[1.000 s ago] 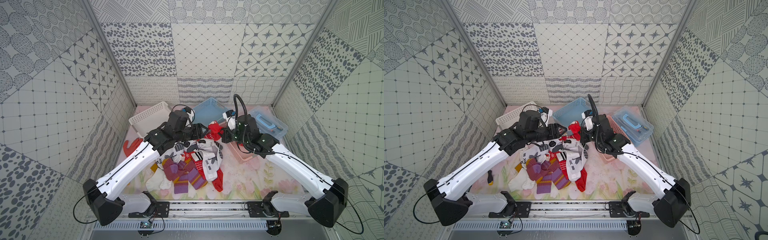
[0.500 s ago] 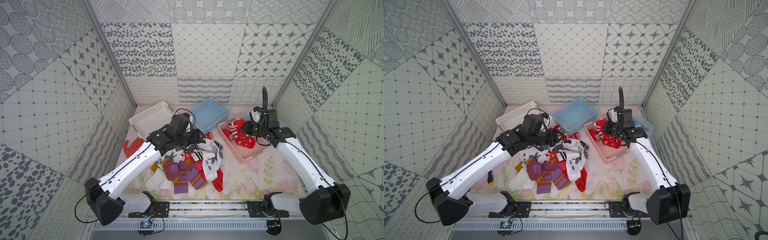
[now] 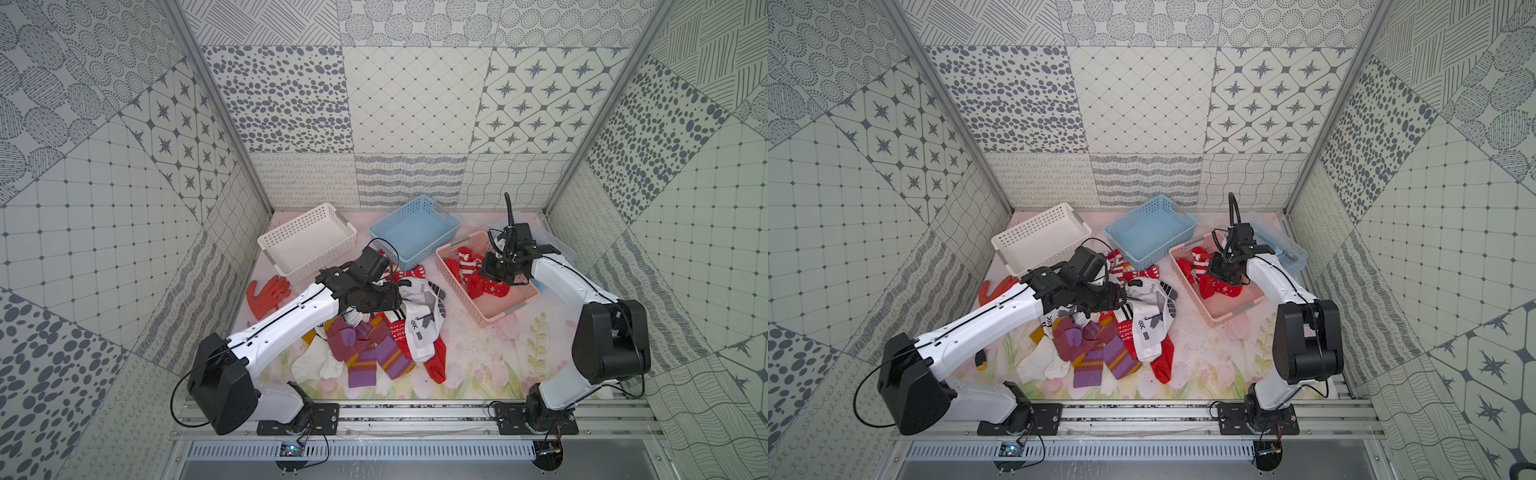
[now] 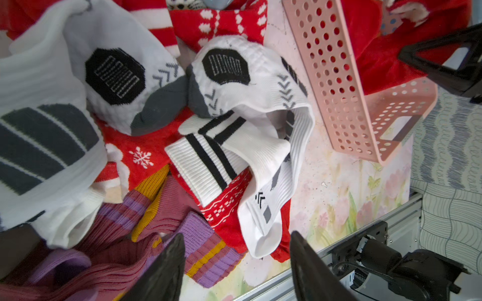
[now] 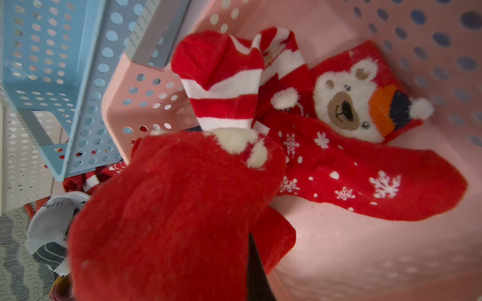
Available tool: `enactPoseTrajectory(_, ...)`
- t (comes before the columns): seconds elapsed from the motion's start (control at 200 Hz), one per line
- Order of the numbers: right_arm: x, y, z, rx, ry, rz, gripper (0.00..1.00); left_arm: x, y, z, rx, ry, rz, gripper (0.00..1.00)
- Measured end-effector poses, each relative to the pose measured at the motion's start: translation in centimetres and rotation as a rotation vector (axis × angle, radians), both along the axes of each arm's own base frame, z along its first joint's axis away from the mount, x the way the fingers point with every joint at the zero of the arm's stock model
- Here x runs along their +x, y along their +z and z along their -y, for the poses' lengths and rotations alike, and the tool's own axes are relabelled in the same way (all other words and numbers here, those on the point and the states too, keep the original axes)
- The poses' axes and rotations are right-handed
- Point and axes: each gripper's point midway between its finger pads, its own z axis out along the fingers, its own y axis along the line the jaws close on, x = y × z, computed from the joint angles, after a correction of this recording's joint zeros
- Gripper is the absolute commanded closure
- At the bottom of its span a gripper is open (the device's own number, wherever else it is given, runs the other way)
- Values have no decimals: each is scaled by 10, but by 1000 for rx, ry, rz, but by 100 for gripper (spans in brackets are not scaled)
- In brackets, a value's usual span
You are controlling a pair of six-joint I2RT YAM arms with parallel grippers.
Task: Sort the socks into the basket by color
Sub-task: Place the sock in the bin, then pick up the sock from the center of the board.
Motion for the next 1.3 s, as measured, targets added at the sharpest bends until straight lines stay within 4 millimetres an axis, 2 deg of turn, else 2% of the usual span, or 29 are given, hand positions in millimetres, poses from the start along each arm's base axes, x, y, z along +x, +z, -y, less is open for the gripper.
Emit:
enactPoseTrajectory(0.14, 0, -21, 0, -4, -6, -55, 90, -8, -23, -2, 42, -7, -51, 39)
enactPoseTrajectory(0.18, 0, -24, 0, -5, -7, -64, 81, -10, -29, -3, 53, -9, -65, 39)
enactPoseTrajectory(0.25, 0, -27, 1, -7, -11, -72, 58, -14, -38, -4, 69, -11, -89, 39)
enactPoseTrajectory(0.28, 0, -27, 1, -9, -8, -69, 51, -16, -42, -4, 76, -13, -97, 39)
enactPoseTrajectory(0.39, 0, -25, 1, -11, -14, -68, 30, -18, -53, -5, 98, -15, -122, 39)
enactPoseTrajectory(0.575, -7, -10, 1, -36, 4, -45, 7, -17, -63, -4, 123, -14, -142, 41)
enactPoseTrajectory(0.65, -9, 3, 0, -47, 13, -16, 2, -17, -65, -2, 130, -21, -143, 43)
enactPoseTrajectory(0.82, -13, 40, 0, -58, 14, 68, 2, -22, -75, 4, 153, -42, -163, 46)
enactPoseTrajectory(0.95, -20, 61, -3, -58, 21, 111, 2, -25, -85, 6, 173, -53, -183, 60)
enactPoseTrajectory(1.0, -22, 67, -4, -58, 25, 125, 2, -25, -87, 6, 178, -53, -189, 62)
enactPoseTrajectory(1.1, -27, 76, -7, -55, 34, 141, 2, -25, -93, 8, 183, -57, -200, 58)
enactPoseTrajectory(1.185, -30, 81, -9, -53, 41, 148, 2, -25, -99, 10, 188, -61, -209, 46)
enactPoseTrajectory(1.3, -33, 84, -12, -52, 52, 150, 2, -24, -109, 12, 196, -64, -224, 44)
